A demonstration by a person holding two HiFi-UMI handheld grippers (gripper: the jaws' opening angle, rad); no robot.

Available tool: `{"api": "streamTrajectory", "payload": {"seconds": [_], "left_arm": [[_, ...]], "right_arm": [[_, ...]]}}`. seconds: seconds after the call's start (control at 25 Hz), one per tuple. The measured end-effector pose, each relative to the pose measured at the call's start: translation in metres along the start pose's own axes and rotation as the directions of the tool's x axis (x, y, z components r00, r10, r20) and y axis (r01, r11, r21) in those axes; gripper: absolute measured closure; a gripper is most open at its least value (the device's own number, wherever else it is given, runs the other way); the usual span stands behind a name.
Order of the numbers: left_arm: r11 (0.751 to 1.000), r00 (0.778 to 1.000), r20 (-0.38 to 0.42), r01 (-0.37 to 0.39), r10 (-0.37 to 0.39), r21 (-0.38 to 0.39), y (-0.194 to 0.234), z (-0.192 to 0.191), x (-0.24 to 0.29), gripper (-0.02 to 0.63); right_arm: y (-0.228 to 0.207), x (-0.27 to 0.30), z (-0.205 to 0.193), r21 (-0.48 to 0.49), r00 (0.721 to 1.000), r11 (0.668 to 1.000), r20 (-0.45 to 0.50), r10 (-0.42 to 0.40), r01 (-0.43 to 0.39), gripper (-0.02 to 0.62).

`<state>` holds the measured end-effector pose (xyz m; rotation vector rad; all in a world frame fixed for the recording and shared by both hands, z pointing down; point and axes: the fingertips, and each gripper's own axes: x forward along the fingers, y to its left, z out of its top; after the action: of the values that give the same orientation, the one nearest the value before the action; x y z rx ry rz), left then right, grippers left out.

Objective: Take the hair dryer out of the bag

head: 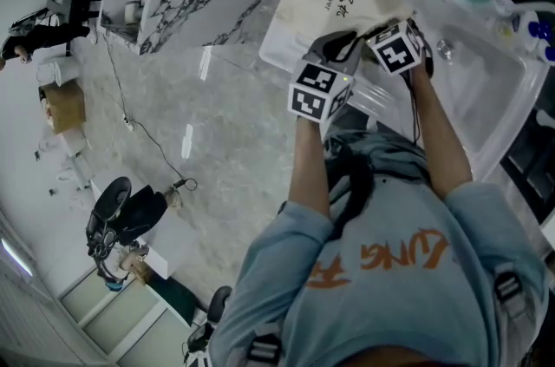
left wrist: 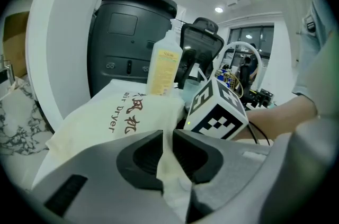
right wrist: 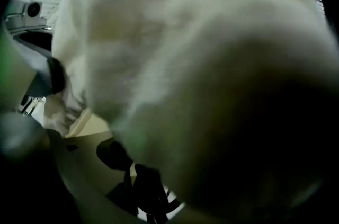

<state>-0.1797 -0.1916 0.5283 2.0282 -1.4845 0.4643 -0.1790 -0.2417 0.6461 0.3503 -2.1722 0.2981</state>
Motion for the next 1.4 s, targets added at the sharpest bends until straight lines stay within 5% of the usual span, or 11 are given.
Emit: {"api": "streamTrajectory", "payload": {"seconds": [0.12, 0.2, 0.32, 0.44, 0.52, 0.64, 0.8, 0.88, 1.16, 1.4], "left_arm": [[0.995, 0.995, -0.022, 0.100, -0.100, -0.011, 0.005, -0.008, -0.013, 0.486], [0.996, 0.996, -0.016, 0.089, -0.089, -0.028, 0.024, -0.012, -0.027, 0.471], [0.994, 0.996, -0.008, -0.088, 0.088, -0.070, 0.079, -0.015, -0.048, 0.466], [0.955, 0.957, -0.028, -0.291, 0.290, -0.056, 0.136, -0.015, -0.062, 0.465], [0.935, 0.935, -0.058, -0.353, 0.351, -0.035, 0.158, -0.019, -0.065, 0.460], [0.934, 0.924, -0.137, -0.354, 0.356, 0.039, 0.178, -0.025, -0.054, 0.429], [0.940, 0.899, -0.297, -0.267, 0.323, 0.213, 0.187, -0.039, -0.037, 0.419], [0.942, 0.896, -0.318, -0.247, 0.311, 0.226, 0.190, -0.040, -0.030, 0.430], [0.940, 0.902, -0.284, -0.273, 0.324, 0.205, 0.200, -0.038, -0.026, 0.488], [0.890, 0.876, -0.184, -0.414, 0.446, 0.192, 0.202, -0.022, -0.033, 0.542]], "right_arm": [[-0.003, -0.001, 0.008, -0.001, 1.000, 1.000, -0.017, -0.009, 0.008, 0.277], [-0.006, -0.001, 0.009, 0.032, 0.999, 0.999, -0.036, -0.005, 0.006, 0.276], [-0.007, 0.000, 0.004, 0.092, 0.998, 0.996, -0.057, 0.013, -0.008, 0.287], [-0.005, 0.000, 0.007, 0.083, 0.998, 0.996, -0.057, 0.038, -0.033, 0.308], [-0.001, 0.000, 0.004, 0.079, 0.996, 0.996, -0.068, 0.055, -0.049, 0.313], [-0.004, 0.000, 0.004, 0.074, 0.994, 0.996, -0.099, 0.052, -0.045, 0.314], [-0.005, -0.001, 0.000, 0.081, 0.988, 0.996, -0.143, 0.051, -0.040, 0.322], [-0.001, -0.006, 0.001, 0.094, 0.985, 0.993, -0.151, 0.084, -0.070, 0.327], [0.003, -0.027, -0.009, 0.179, 0.983, 0.978, -0.130, 0.130, -0.105, 0.331], [0.003, -0.055, -0.019, 0.176, 0.986, 0.975, -0.072, 0.150, -0.136, 0.331]]}}
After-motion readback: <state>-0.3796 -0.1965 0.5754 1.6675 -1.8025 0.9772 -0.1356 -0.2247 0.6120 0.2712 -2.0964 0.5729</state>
